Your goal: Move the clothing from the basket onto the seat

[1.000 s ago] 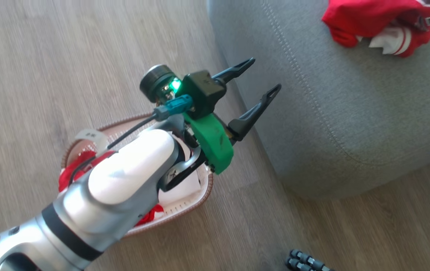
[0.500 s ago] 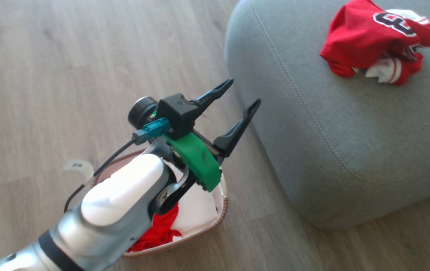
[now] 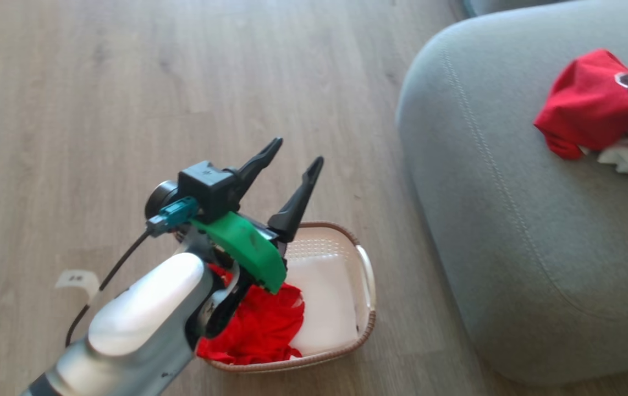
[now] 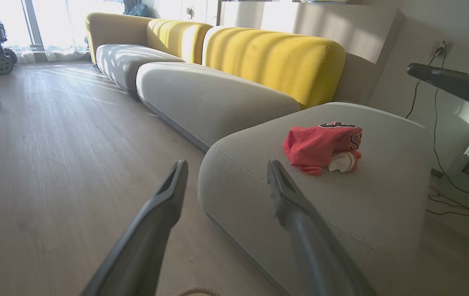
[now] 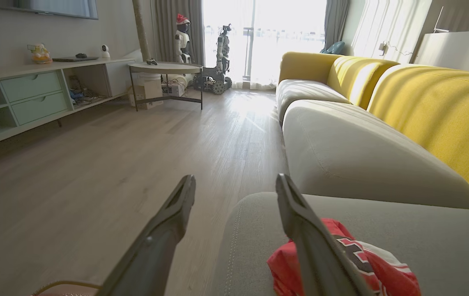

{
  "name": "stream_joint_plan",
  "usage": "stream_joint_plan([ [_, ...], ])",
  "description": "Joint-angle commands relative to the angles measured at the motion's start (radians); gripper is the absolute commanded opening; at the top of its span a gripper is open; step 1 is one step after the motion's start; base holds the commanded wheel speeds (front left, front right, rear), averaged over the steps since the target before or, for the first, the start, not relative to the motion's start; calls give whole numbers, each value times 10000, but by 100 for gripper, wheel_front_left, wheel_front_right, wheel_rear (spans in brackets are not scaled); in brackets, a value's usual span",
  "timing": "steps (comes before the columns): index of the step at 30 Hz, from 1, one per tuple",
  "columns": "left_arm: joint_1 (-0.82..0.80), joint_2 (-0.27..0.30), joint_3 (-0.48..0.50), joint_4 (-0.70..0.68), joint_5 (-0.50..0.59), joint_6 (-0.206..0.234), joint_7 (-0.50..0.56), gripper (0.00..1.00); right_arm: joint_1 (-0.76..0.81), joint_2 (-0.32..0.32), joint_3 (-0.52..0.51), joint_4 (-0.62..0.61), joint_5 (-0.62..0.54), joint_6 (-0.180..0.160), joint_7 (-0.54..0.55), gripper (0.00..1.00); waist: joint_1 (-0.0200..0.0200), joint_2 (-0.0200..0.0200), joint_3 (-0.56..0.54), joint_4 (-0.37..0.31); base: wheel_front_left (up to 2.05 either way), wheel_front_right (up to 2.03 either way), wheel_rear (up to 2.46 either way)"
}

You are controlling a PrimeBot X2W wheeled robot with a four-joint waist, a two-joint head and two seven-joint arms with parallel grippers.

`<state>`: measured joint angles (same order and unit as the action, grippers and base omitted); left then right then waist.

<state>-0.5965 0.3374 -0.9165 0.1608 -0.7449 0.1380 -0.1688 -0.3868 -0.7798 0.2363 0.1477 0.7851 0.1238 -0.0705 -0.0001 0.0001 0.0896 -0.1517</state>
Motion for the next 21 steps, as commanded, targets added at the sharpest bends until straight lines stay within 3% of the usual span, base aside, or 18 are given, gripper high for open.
stream_joint_plan([
  [1,-263,321,542,-342,-26,103,-81,100,256,-181,-252,-375,-149,69,-113,100,1,-1,-137,333,0,0,0],
  [8,355,709,947,-457,-270,488,-345,100,2294,1584,-1837,-1855,-1097,69,-353,100,1,-1,-373,1035,0,0,0],
  [16,1465,1124,1364,-505,-509,960,-653,100,3943,3299,-2432,-3009,-1716,69,-467,100,1,-1,-743,1427,0,0,0],
  [21,2110,1398,1743,-530,-375,1346,-826,100,4516,3994,-2570,-3118,-2193,69,-764,100,1,-1,-798,1566,0,0,0],
])
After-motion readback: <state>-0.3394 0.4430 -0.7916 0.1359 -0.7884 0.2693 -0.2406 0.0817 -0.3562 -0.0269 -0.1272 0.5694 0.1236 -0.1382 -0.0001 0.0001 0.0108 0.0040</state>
